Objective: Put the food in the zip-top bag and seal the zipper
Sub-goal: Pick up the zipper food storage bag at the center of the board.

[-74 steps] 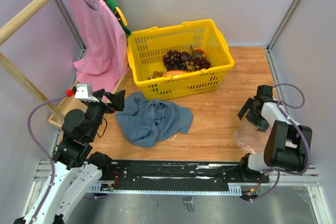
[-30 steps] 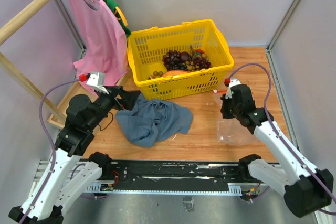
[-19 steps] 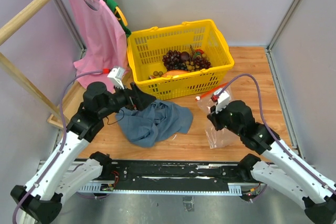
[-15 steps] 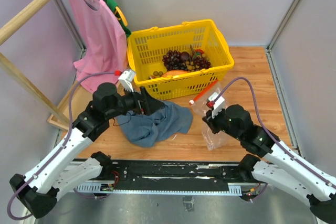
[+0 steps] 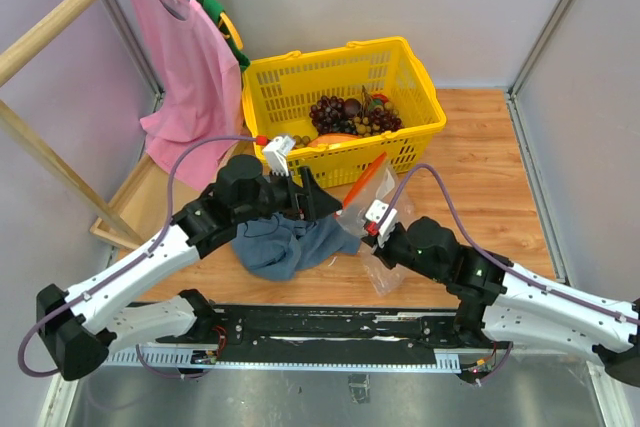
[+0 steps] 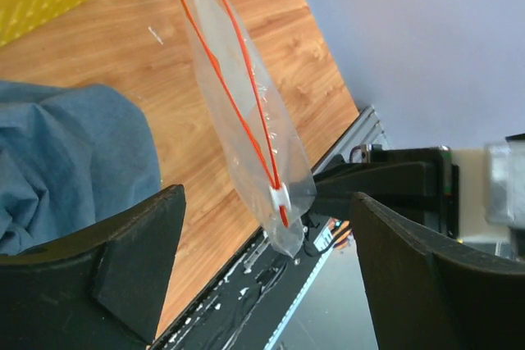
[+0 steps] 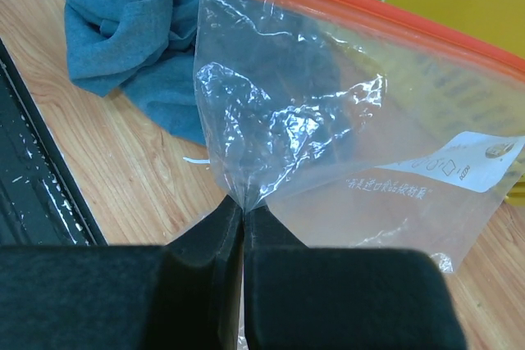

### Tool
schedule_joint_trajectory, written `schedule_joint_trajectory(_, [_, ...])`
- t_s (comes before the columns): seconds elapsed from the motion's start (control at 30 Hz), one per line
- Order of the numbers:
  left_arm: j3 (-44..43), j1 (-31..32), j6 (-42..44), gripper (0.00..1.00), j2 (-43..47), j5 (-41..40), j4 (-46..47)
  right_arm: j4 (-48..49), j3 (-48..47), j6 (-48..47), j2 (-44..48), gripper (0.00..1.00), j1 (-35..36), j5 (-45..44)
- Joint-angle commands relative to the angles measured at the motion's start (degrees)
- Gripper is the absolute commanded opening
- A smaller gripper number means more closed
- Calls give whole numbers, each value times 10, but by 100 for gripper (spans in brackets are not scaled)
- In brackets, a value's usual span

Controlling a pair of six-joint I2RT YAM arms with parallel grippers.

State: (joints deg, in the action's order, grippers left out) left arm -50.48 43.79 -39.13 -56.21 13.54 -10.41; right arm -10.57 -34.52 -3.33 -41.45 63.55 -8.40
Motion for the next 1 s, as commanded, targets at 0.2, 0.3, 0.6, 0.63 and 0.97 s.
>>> schedule_joint_trajectory(0.2, [-14, 40, -8, 57, -62, -20, 42, 56, 1, -23, -31, 1, 40, -35])
schedule_joint_trajectory(0.3, [-24, 49, 10, 40, -73, -29, 29, 63, 1, -15, -34, 1, 41, -28])
schedule_joint_trajectory(0.6, [-30, 82, 83, 0, -72, -78, 14, 15, -36, 41, -23, 22, 41, -49])
schedule_joint_trajectory(0.63, [-31, 90, 97, 0, -69, -92, 11, -5, -46, 54, -22, 31, 41, -55])
schedule_joint_trajectory(0.97, [-53, 160, 238, 0, -72, -213, -3, -185, -205, 205, -17, 68, 30, -162])
